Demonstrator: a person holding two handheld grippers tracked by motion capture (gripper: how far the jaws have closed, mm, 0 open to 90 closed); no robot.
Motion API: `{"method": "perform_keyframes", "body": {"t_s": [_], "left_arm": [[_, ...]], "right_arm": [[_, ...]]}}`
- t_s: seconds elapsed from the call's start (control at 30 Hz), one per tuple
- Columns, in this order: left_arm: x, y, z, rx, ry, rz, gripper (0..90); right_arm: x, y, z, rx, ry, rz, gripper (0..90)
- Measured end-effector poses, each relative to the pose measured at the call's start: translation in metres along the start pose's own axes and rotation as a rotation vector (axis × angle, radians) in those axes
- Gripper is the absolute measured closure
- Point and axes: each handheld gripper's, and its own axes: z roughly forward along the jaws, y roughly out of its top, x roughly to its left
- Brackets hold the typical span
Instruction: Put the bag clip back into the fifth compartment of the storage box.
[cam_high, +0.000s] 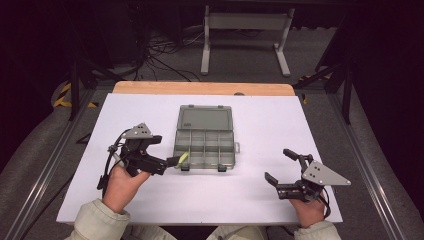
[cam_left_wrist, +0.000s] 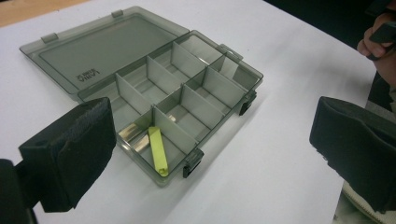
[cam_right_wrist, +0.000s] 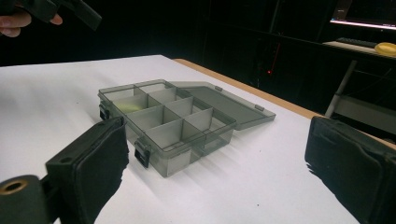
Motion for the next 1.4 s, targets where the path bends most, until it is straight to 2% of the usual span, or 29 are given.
{"method": "perform_keyframes", "body": {"t_s": [0.23, 0.4, 0.47, 0.6, 0.77, 0.97, 1.17, 1.3, 1.4], "left_arm": [[-0.001, -0.008, -0.012, -0.037, 0.018, 0.045, 0.6], [-0.002, -0.014, -0.019, -0.057, 0.015, 0.066, 0.5], [-0.003, -0.02, -0.023, -0.06, 0.036, 0.076, 0.5], [-0.001, -0.026, -0.028, -0.076, 0.039, 0.086, 0.5], [0.0, -0.038, -0.041, -0.12, 0.07, 0.124, 1.0], [0.002, -0.05, -0.046, -0.151, 0.086, 0.153, 1.1], [0.005, -0.066, -0.05, -0.177, 0.097, 0.152, 1.2], [0.008, -0.079, -0.055, -0.222, 0.105, 0.149, 1.0], [0.009, -0.084, -0.055, -0.238, 0.103, 0.153, 0.9]], "right_arm": [[-0.001, -0.001, -0.001, -0.006, 0.0, 0.013, 5.3], [-0.002, -0.001, -0.001, -0.009, -0.002, 0.017, 4.9], [-0.001, -0.001, -0.001, -0.009, -0.001, 0.016, 4.9], [-0.002, -0.001, -0.001, -0.009, 0.0, 0.017, 4.7], [-0.002, -0.001, -0.001, -0.01, -0.001, 0.02, 4.7], [-0.002, -0.001, -0.001, -0.011, 0.0, 0.022, 4.6], [-0.002, -0.001, 0.0, -0.008, 0.001, 0.023, 4.5], [-0.001, -0.001, 0.0, -0.008, 0.0, 0.021, 4.4], [-0.001, -0.001, 0.0, -0.009, -0.001, 0.019, 4.3]]}}
